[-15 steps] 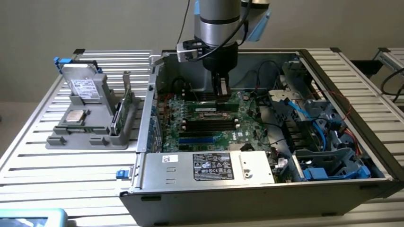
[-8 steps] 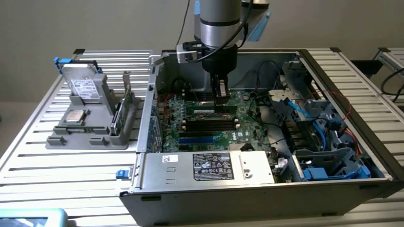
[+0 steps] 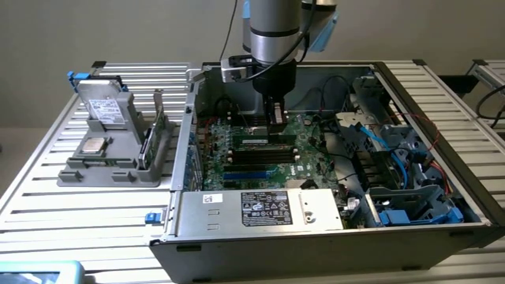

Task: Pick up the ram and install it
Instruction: 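Insert the ram into the slot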

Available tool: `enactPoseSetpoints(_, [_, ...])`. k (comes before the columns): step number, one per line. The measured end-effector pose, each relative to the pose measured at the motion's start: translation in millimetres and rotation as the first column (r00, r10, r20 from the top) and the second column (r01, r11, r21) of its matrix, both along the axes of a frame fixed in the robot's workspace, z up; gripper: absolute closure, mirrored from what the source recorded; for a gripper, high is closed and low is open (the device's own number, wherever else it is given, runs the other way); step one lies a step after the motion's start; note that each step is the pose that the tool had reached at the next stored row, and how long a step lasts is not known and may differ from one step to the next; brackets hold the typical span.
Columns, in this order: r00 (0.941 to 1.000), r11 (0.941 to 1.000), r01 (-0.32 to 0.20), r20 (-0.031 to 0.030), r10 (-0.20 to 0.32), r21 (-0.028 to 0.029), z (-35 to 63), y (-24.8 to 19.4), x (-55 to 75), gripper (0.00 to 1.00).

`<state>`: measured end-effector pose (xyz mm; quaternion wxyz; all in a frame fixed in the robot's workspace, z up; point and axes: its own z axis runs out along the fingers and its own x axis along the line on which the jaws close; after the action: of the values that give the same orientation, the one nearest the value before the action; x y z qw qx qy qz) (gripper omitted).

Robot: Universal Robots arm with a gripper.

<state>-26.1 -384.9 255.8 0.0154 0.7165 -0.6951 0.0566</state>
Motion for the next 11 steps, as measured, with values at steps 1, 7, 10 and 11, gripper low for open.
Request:
enactPoseSetpoints(1, [1.0,1.0,0.0,0.0,0.0,-0.0012,-0.7,0.0,0.0,0.86])
enactPoseSetpoints(7, [1.0,0.9999,0.0,0.0,0.0,-0.011,-1.4,-0.6,0.0,0.86])
enactPoseSetpoints(10, [1.0,0.9999,0.0,0.0,0.0,-0.0143,-1.5,-1.8,0.8,0.86])
enactPoseSetpoints(11, [1.0,0.9999,0.0,0.0,0.0,-0.0146,-1.5,-2.1,1.3,0.86])
